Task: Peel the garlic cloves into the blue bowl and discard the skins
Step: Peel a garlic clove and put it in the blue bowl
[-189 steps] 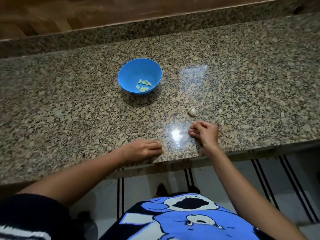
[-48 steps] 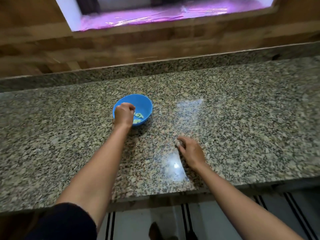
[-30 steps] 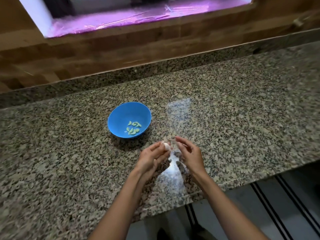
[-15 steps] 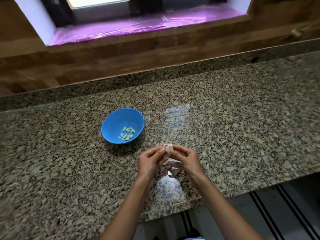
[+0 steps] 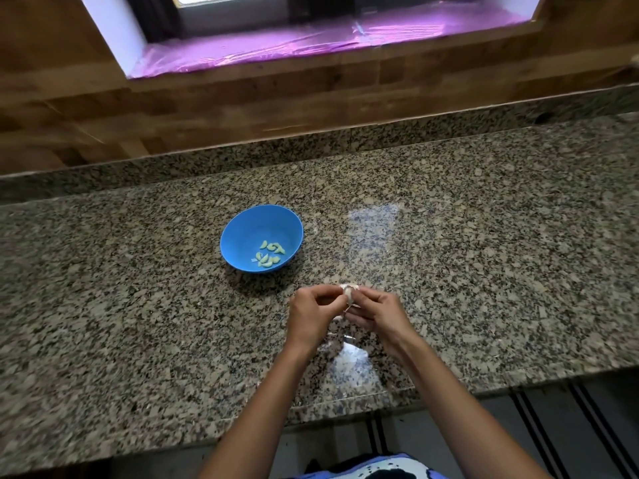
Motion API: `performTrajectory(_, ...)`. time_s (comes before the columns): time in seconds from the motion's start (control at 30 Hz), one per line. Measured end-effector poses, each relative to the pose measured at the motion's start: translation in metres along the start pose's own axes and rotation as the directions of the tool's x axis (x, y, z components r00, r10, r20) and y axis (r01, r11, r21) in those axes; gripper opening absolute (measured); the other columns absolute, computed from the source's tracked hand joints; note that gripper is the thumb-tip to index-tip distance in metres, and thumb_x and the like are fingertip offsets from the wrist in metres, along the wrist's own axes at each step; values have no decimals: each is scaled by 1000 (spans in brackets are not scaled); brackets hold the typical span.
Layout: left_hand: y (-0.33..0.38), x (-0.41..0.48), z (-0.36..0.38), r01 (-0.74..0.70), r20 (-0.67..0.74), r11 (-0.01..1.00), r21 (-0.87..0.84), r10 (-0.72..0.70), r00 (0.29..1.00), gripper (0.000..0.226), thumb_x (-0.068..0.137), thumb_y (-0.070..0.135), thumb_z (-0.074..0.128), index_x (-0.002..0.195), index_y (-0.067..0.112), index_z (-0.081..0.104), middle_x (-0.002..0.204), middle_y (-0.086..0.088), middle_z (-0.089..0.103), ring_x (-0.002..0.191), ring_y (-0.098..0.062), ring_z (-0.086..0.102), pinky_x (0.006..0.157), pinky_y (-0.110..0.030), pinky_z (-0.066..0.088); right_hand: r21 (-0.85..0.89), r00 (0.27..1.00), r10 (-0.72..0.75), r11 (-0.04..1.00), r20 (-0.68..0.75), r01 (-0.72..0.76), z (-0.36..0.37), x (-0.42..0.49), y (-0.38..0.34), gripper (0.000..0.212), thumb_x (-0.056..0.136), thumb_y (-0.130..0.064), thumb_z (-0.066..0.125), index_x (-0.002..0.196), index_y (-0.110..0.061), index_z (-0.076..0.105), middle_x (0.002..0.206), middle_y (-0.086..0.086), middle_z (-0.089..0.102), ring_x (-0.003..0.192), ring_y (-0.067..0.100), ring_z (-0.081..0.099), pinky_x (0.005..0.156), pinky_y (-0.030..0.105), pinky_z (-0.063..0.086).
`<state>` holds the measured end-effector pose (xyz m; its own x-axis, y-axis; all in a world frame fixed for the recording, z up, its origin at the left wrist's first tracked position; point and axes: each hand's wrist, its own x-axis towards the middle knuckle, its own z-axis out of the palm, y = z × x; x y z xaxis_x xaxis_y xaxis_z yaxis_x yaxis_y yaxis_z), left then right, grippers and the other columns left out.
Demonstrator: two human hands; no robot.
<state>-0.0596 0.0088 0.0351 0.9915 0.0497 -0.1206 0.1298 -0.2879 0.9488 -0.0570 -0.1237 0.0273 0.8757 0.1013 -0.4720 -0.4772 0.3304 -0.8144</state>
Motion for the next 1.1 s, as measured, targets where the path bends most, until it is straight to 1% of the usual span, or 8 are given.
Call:
performTrajectory(0.1,-3,2,0,-17,-19,999,35,18,1000,19,79,20,75,95,10,74,81,1,73,75,-9,70,66,-21,57,-26,1000,-7,1000,14,8,0,0,-1,26,87,-6,57,111,2,63,102,13,69,85,21,69,70,24,57)
performTrajectory(0.23,-7,1,4,-61,-78,976,207,78,994,13,78,23,75,82,11,70,71,5,69,65,-7,67,58,-21,56,-71,999,-44,997,5,44,6,0,3,16,87,-5,57,97,-1,68,95,13,71,81,19,69,69,22,57)
performTrajectory(0.33,-10,1,9,-68,-110,973,220,94,990,13,80,23,74,82,11,69,73,4,70,66,-7,67,58,-22,56,-56,997,-65,996,-29,63,11,2,7,12,88,-3,56,91,-3,68,86,9,71,75,15,70,66,22,57)
performTrajectory(0.47,-17,3,7,-21,-104,990,138,35,994,13,80,26,73,85,14,72,75,4,70,68,-6,67,60,-23,57,-13,998,-27,1000,-52,26,10,4,11,12,87,-3,58,94,-4,68,91,9,71,82,19,69,70,24,57)
performTrajectory(0.63,-25,8,-5,107,127,980,-170,-86,988,14,75,11,76,88,6,73,81,-5,73,76,-17,70,68,-26,57,-62,998,67,996,12,-66,-4,8,11,16,86,-9,60,99,-5,68,99,12,71,89,24,70,76,28,57)
performTrajectory(0.8,-28,9,-11,144,161,953,-266,-103,981,12,73,-3,73,84,-3,70,72,-5,72,65,-14,68,59,-20,54,-66,985,156,986,73,-151,-10,8,6,17,85,-5,60,99,1,67,95,14,72,81,24,70,70,27,58)
performTrajectory(0.9,-27,9,-13,136,192,949,-283,-83,978,12,74,-4,71,86,-3,71,74,-5,72,65,-13,68,60,-20,55,-56,985,158,986,70,-155,-11,7,5,16,85,-2,60,99,2,66,90,14,71,74,22,70,65,24,58)
performTrajectory(1.1,-30,3,-11,119,172,949,-293,-70,983,19,75,-8,70,94,-11,68,78,-9,71,67,-12,68,60,-20,55,-68,980,184,982,74,-179,-12,7,7,21,83,-3,62,102,4,66,97,18,70,82,26,69,71,28,58)
